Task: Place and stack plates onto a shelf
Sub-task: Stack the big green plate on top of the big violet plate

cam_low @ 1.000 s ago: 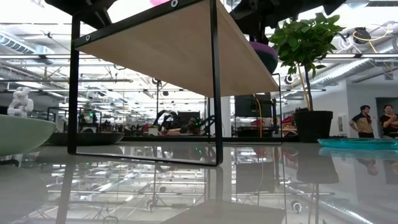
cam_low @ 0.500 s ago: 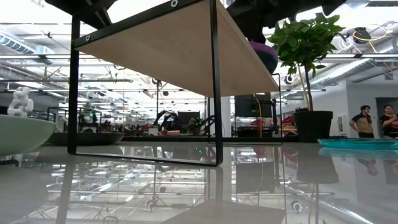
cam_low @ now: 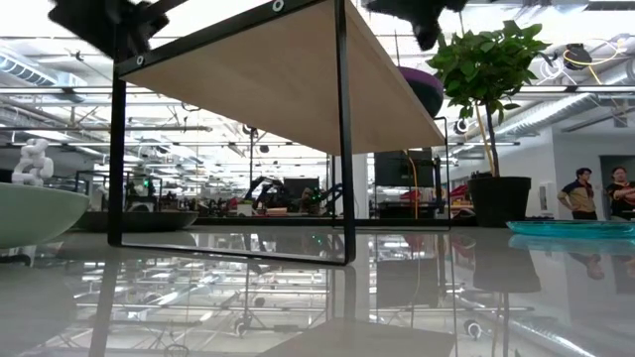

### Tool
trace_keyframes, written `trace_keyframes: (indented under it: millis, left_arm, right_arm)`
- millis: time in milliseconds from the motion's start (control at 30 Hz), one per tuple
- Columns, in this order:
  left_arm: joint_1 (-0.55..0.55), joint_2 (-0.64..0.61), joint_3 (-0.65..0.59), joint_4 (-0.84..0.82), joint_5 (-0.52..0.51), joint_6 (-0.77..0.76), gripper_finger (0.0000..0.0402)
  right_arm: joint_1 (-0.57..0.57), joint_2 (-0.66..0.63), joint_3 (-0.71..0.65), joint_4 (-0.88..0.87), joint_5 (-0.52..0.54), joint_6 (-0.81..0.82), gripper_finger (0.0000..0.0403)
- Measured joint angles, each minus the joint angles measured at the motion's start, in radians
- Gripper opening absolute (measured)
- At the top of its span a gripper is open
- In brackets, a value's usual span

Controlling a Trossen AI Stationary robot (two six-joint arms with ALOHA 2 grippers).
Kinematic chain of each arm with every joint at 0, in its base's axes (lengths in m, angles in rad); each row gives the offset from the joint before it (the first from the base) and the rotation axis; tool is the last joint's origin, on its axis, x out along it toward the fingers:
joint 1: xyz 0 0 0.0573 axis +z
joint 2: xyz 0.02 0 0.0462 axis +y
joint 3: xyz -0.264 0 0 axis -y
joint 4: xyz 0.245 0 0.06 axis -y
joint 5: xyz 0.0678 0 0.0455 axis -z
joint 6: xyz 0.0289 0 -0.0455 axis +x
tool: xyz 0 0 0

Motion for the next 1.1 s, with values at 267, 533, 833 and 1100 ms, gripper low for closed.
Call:
trace_keyframes:
  millis: [267, 533, 833, 1100]
  left_arm:
    - [-0.078, 0.0, -0.085, -0.048, 0.091, -0.263, 0.0108]
    - [-0.224, 0.0, -0.167, -0.031, 0.189, -0.578, 0.0108]
    - [-0.369, 0.0, -0.269, 0.11, 0.224, -0.867, 0.0108]
    - [-0.449, 0.002, -0.316, 0.182, 0.226, -1.048, 0.0113]
  right_arm:
    - [0.105, -0.079, -0.001, -0.111, 0.117, -0.066, 0.0105]
    - [0.198, -0.09, -0.001, -0.152, 0.145, -0.149, 0.0105]
    - [0.224, -0.107, -0.001, -0.154, 0.145, -0.185, 0.0105]
    - [0.222, -0.134, -0.001, -0.153, 0.177, -0.241, 0.0105]
